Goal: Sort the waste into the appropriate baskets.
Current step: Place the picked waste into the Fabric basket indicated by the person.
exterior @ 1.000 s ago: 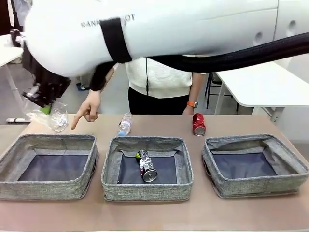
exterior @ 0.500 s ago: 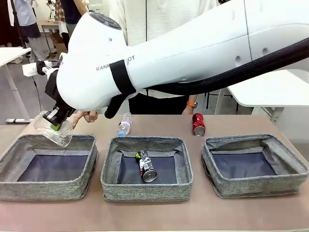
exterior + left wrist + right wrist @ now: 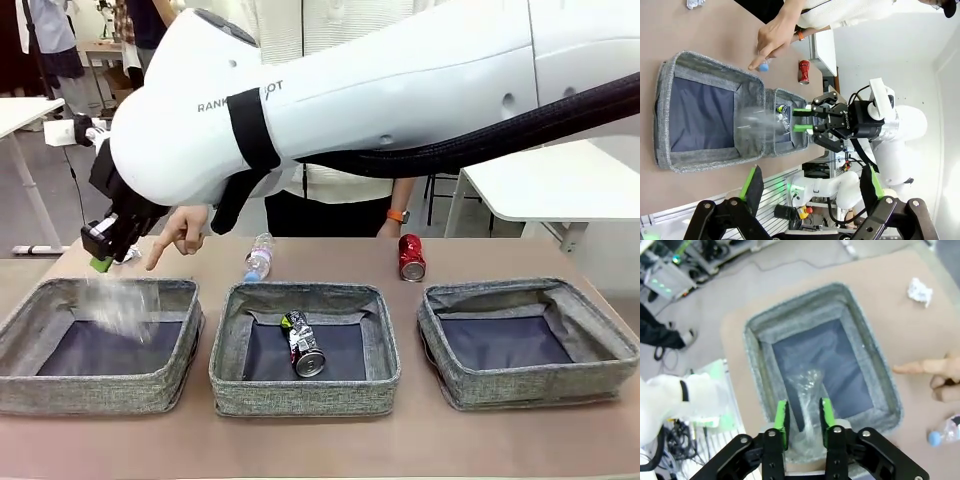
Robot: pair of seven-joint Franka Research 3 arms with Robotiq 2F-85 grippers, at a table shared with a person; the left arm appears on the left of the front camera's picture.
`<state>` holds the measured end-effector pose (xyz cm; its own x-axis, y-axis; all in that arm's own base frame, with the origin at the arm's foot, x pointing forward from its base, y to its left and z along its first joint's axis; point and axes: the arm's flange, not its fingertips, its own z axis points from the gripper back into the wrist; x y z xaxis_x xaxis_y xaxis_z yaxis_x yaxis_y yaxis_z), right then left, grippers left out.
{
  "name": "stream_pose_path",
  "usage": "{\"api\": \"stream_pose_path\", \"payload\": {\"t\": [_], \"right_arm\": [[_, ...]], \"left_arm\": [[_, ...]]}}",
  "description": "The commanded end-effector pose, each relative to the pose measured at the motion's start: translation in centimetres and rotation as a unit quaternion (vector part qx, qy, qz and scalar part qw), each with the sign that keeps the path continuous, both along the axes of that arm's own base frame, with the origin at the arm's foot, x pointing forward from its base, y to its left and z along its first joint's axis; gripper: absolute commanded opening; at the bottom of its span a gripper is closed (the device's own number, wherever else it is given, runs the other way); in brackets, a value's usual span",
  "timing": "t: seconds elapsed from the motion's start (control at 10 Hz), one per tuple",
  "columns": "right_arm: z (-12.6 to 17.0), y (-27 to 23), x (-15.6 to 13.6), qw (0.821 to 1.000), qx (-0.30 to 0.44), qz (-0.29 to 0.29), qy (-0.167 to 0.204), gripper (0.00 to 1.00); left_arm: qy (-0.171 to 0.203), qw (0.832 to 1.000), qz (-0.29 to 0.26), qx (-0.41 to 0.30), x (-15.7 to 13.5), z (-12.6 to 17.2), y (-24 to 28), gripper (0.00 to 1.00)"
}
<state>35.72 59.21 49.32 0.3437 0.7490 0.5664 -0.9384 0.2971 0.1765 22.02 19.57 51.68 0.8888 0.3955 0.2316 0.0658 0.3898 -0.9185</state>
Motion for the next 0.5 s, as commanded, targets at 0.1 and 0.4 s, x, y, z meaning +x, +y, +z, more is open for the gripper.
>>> {"api": "stream_pose_path", "payload": {"t": [0.1,0.4], "right_arm": [[-0.3,-3.2,-0.3,0.997,0.073,0.014,0.006,1.00],[-0.2,-3.9,-0.3,0.998,0.057,0.000,0.028,1.00]], "left_arm": [[0.007,1.000,0.004,0.001,-0.3,0.2,0.1,1.00],[0.007,1.000,0.004,0.001,-0.3,0.2,0.1,1.00]]}}
